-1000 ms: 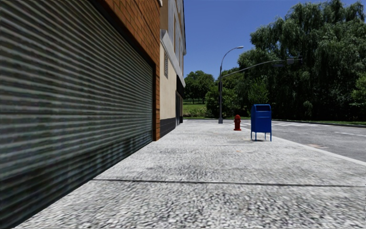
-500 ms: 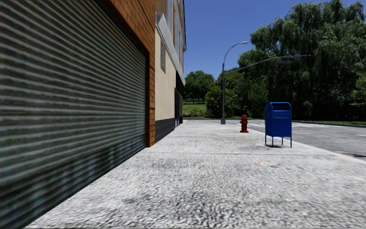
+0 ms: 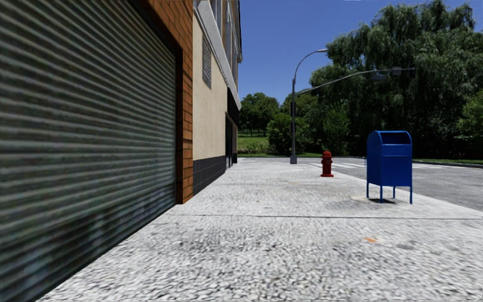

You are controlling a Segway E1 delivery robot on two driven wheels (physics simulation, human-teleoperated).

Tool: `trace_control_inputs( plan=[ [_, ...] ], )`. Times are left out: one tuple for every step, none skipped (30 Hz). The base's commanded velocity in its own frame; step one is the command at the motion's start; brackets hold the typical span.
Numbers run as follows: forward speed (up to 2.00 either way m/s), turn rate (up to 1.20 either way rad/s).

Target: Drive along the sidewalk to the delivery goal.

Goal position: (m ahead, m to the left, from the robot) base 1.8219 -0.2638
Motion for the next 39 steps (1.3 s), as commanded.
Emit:
trace_control_inputs(
  plan=[
    [1.53, 0.0],
    [1.5, 0.0],
    [1.45, 0.0],
    [1.45, 0.0],
    [1.39, -0.12],
    [1.32, -0.3],
    [1.31, -0.35],
    [1.31, -0.35],
    [1.3, -0.36],
    [1.3, -0.36],
    [1.3, -0.36],
    [1.3, -0.36],
    [1.3, -0.36],
    [1.3, -0.36],
    [1.3, -0.36],
    [1.3, -0.35],
    [1.3, -0.32],
    [1.3, -0.28],
    [1.3, -0.24],
    [1.3, -0.24],
    [1.3, -0.16],
    [1.3, -0.13],
    [1.3, -0.12],
    [1.29, -0.12],
    [1.29, -0.12],
    [1.18, -0.13],
    [1.01, -0.22],
    [0.92, -0.29],
    [0.88, -0.34],
    [0.88, -0.34],
    [0.87, -0.42],
    [0.86, -0.44],
    [0.86, -0.43],
    [0.86, -0.27],
    [0.86, -0.27],
    [0.86, -0.13],
    [0.85, 0.0],
    [0.85, 0.0],
    [0.02, 0.0]
  ],
)
